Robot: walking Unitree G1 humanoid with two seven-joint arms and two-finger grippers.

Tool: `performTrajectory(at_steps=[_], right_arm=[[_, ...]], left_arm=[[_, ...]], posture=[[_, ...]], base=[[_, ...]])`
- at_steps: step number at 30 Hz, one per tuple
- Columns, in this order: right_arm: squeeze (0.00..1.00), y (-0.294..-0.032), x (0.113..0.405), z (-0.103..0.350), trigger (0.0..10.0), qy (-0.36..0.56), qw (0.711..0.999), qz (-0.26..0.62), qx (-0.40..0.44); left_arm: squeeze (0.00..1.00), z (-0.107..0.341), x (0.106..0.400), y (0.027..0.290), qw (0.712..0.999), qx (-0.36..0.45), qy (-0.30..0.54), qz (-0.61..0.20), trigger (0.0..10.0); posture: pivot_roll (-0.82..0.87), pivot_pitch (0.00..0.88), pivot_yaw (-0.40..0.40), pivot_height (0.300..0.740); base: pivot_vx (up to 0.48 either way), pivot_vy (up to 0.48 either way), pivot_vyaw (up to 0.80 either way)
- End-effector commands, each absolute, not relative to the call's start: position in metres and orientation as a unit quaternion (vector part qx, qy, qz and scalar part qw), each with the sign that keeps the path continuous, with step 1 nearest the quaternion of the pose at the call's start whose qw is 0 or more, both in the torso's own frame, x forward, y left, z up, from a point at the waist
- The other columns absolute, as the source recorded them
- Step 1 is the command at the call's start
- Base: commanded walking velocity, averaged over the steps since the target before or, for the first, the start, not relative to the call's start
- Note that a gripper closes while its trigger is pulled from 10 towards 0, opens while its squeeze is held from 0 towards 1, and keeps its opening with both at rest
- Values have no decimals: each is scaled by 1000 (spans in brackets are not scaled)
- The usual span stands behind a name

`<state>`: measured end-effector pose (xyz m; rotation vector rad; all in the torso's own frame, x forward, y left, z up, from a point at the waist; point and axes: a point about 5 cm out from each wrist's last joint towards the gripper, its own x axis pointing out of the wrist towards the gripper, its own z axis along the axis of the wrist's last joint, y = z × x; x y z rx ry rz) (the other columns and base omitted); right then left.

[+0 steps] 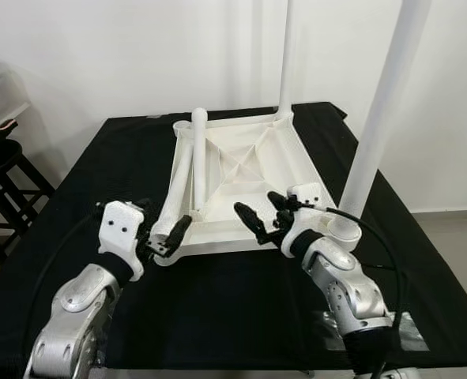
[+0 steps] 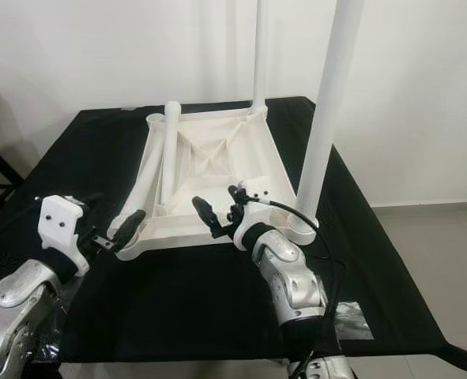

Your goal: Building children table

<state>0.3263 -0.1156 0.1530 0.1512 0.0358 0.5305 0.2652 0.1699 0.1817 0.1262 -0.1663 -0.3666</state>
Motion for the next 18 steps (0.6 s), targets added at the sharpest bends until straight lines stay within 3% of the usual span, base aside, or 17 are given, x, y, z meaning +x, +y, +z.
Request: performTrajectory(at_steps=[1, 4, 7, 14, 18], right_arm=[[0, -106, 324, 150, 10000, 27, 957, 276, 83], [0, -106, 325, 150, 10000, 27, 957, 277, 85], [0, -106, 325, 150, 10000, 27, 956, 278, 88], [0, -105, 324, 151, 10000, 28, 955, 281, 95], [0, -105, 324, 150, 10000, 32, 956, 278, 89]], left_arm=[[0, 179, 265, 178, 979, 81, -69, -172, 10000], [0, 180, 265, 179, 977, 94, -73, -176, 10000], [0, 181, 264, 180, 976, 97, -73, -183, 10000], [0, 190, 264, 172, 946, 199, -82, -245, 10000], [0, 189, 265, 163, 909, 281, -80, -296, 10000]], posture=[[-107, 35, 67, 740], [-101, 35, 69, 740], [-99, 35, 70, 740], [-98, 38, 71, 740], [-103, 40, 72, 740]], base=[[0, 476, 0], [0, 399, 0], [0, 0, 0], [0, 0, 0], [0, 0, -200]])
